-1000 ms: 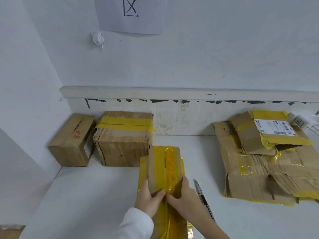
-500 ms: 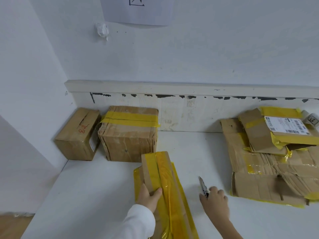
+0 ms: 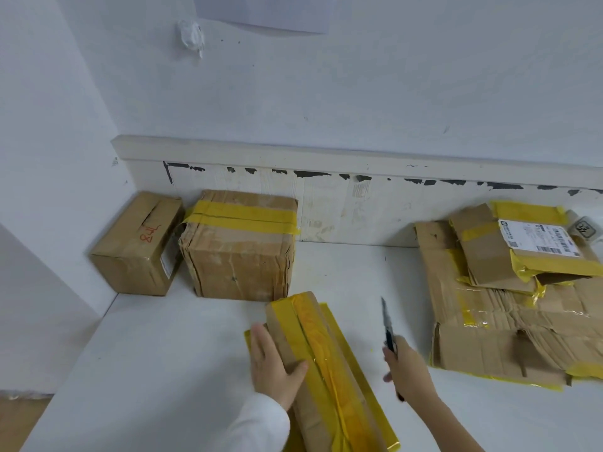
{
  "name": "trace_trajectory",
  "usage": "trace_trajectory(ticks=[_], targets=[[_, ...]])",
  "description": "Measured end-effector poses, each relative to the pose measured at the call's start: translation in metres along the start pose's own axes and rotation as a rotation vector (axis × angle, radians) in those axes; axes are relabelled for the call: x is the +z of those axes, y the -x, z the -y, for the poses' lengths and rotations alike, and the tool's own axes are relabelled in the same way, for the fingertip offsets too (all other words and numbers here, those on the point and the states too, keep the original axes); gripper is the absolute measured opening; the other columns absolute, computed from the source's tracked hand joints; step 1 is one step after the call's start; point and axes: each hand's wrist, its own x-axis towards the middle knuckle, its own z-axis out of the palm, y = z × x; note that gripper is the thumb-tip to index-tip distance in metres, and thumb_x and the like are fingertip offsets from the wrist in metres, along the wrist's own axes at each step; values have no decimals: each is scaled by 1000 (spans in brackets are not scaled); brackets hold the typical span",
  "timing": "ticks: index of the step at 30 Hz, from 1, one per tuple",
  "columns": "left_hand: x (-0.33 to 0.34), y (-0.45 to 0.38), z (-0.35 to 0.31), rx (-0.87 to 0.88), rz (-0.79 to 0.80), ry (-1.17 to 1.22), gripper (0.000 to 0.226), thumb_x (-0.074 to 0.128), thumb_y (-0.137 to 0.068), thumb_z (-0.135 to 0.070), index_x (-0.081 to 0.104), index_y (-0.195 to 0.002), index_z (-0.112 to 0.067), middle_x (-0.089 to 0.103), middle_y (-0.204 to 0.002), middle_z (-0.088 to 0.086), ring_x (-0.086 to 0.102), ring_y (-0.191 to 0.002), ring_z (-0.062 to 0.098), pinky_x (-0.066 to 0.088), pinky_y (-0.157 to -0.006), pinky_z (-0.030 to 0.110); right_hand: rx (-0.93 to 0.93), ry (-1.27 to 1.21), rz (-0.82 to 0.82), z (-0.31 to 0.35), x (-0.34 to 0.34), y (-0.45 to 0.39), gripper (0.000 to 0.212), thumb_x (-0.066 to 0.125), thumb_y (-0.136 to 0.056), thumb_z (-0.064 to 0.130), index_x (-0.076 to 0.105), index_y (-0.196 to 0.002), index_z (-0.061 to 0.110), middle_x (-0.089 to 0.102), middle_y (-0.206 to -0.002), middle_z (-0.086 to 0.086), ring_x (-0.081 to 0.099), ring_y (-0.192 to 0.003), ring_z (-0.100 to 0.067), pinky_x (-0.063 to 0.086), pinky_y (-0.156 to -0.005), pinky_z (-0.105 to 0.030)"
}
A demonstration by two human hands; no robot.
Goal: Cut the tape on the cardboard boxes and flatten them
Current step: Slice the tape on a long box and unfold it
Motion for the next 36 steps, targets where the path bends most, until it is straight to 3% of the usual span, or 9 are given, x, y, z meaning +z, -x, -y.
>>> trace_trajectory(ticks=[3,7,9,11,16,26,29,31,36], targets=[[-22,-25,-1,159,123,-350,117,64,-80,-52,-28,-143,-15,-34,-150,-2,-25,-141,19,-8,-115,37,-178,15,46,47,-10,6,38,40,-99,13,38,-136,21,58,-76,-5,58,-56,-19,47,-49,-22],[-30,-45,-5,221,290,-612,116,59,-77,-65,-20,-147,-17,-33,-151,-7,-27,-140,15,-6,-115,44,-350,344,98,106,2,17,41,34,-100,23,34,-139,35,57,-90,-3,60,-75,-22,54,-71,-34],[-29,-49,-2,226,297,-659,115,55,-76,-69,-18,-148,-16,-29,-153,-6,-26,-141,15,-3,-116,44,-376,440,95,121,10,19,37,30,-102,26,34,-138,34,59,-101,-7,62,-88,-25,55,-76,-36],[-31,-50,-1,263,272,-716,105,45,-81,-70,-13,-149,-16,-24,-155,-6,-22,-142,15,-2,-117,42,-399,545,65,128,17,19,32,30,-103,26,35,-134,28,57,-95,-7,62,-92,-27,52,-71,-33],[-45,-58,-4,353,220,-731,56,24,-102,-38,5,-151,-19,-5,-158,-8,-6,-144,14,6,-116,34,-363,681,54,135,28,22,25,36,-102,18,43,-125,16,44,-77,0,62,-95,-25,44,-66,-29],[-40,-60,-2,338,197,-830,52,23,-103,-28,4,-151,-20,-7,-158,-8,-5,-144,16,12,-116,39,-363,848,152,144,20,42,28,40,-95,-2,54,-116,10,30,-66,1,58,-92,-23,39,-67,-26],[-41,-58,0,379,170,-841,52,26,-102,-23,6,-150,-21,-4,-158,-7,-2,-144,17,14,-116,39,-336,886,204,130,22,56,30,39,-94,-3,56,-114,10,58,-90,-5,61,-101,-25,42,-67,-29],[-43,-57,0,395,168,-853,52,25,-102,-26,6,-150,-20,-2,-158,-4,1,-144,18,15,-116,40,-334,897,216,119,21,66,29,38,-95,0,57,-115,10,62,-106,-7,62,-101,-26,43,-68,-29],[-40,-54,-11,385,141,-957,60,22,-100,-46,9,-150,-15,5,-158,0,12,-142,21,18,-112,39,-350,885,276,95,9,91,23,37,-98,5,55,-109,15,45,-74,-4,62,-103,-27,42,-68,-29]])
